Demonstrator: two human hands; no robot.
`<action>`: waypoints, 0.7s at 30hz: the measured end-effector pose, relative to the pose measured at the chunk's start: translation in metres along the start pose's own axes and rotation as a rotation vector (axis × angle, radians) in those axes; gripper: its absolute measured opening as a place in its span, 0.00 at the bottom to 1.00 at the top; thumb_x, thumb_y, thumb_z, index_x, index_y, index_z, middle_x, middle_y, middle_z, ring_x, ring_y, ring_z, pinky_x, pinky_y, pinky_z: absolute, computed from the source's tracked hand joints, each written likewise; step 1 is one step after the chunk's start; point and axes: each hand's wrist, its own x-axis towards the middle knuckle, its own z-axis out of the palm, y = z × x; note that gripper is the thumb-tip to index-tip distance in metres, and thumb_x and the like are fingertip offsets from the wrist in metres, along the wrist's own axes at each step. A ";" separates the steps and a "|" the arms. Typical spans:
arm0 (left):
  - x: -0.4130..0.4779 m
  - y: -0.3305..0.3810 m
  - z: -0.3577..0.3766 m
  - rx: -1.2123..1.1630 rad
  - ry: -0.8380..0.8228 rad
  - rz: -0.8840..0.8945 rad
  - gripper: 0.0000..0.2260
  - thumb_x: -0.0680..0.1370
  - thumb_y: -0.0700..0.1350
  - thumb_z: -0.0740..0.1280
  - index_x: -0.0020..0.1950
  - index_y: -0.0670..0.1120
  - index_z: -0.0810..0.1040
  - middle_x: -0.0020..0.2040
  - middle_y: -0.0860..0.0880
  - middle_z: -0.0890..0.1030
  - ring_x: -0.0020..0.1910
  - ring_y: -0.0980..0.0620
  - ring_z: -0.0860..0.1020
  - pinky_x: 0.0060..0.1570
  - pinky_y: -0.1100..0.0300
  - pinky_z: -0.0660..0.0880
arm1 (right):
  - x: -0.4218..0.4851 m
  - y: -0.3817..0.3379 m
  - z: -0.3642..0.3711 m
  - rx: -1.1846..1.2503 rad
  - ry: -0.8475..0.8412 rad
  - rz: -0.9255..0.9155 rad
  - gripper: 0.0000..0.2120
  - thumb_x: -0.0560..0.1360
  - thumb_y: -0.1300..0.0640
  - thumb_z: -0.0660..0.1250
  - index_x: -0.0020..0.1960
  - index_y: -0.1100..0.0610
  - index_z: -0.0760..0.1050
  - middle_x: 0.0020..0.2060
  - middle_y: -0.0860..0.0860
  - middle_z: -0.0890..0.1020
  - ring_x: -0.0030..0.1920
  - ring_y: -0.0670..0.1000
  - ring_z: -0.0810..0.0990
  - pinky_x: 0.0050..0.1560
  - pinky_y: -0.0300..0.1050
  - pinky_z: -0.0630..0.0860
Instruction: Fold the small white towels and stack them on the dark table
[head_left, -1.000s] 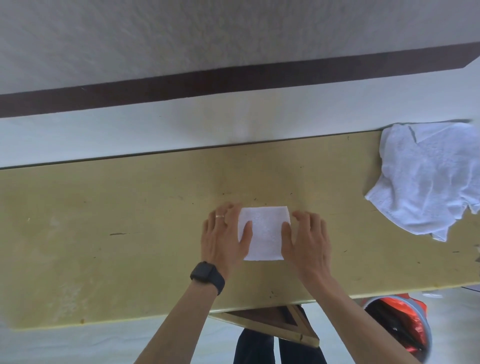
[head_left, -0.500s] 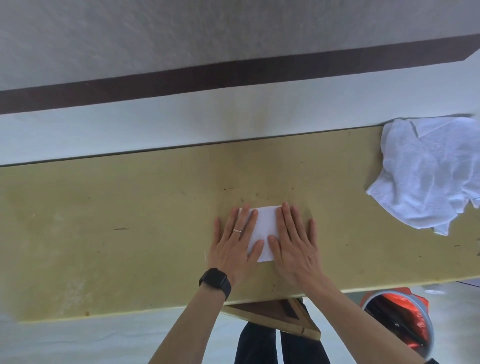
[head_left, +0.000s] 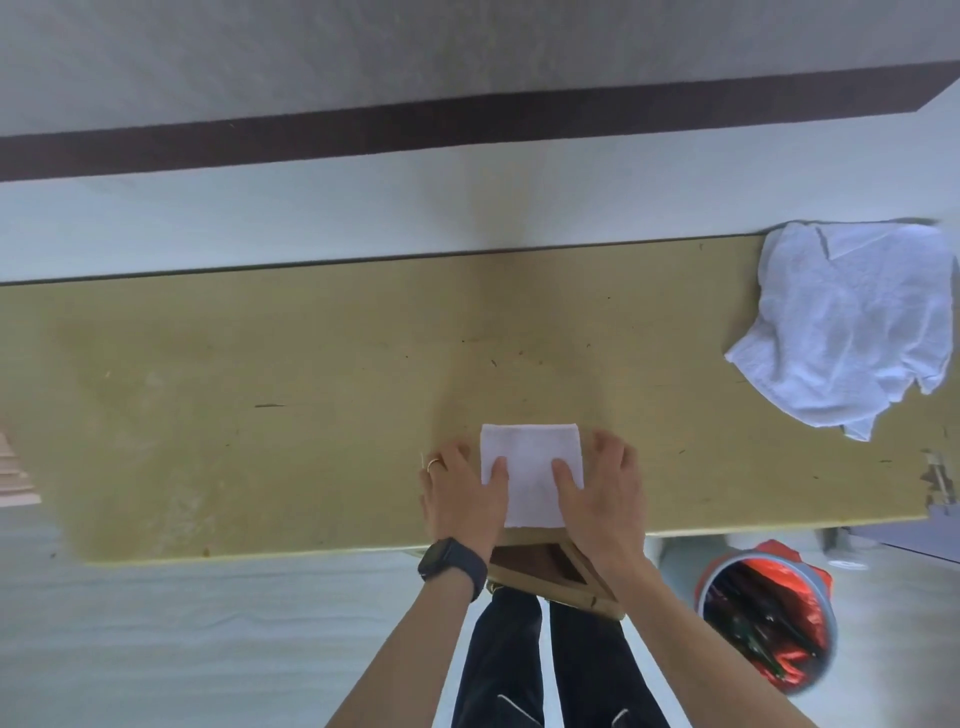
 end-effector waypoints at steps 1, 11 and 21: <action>-0.001 0.005 0.000 0.006 -0.018 -0.059 0.22 0.77 0.59 0.64 0.65 0.47 0.70 0.62 0.46 0.74 0.61 0.45 0.70 0.60 0.49 0.69 | 0.004 -0.006 0.000 0.036 -0.040 0.102 0.24 0.76 0.46 0.67 0.66 0.56 0.65 0.61 0.53 0.72 0.58 0.56 0.73 0.56 0.52 0.74; -0.004 0.025 -0.006 -0.214 -0.162 -0.194 0.09 0.79 0.49 0.65 0.55 0.46 0.73 0.56 0.45 0.78 0.53 0.45 0.75 0.52 0.51 0.75 | 0.015 -0.024 -0.007 0.231 -0.226 0.326 0.03 0.74 0.56 0.66 0.44 0.54 0.72 0.39 0.49 0.78 0.38 0.50 0.76 0.35 0.44 0.72; -0.036 0.014 -0.071 -0.741 -0.196 -0.084 0.06 0.78 0.48 0.69 0.51 0.48 0.81 0.45 0.51 0.83 0.47 0.49 0.79 0.48 0.56 0.75 | -0.007 -0.029 -0.062 0.461 -0.291 -0.017 0.03 0.79 0.52 0.65 0.51 0.50 0.73 0.45 0.51 0.81 0.45 0.53 0.80 0.40 0.47 0.77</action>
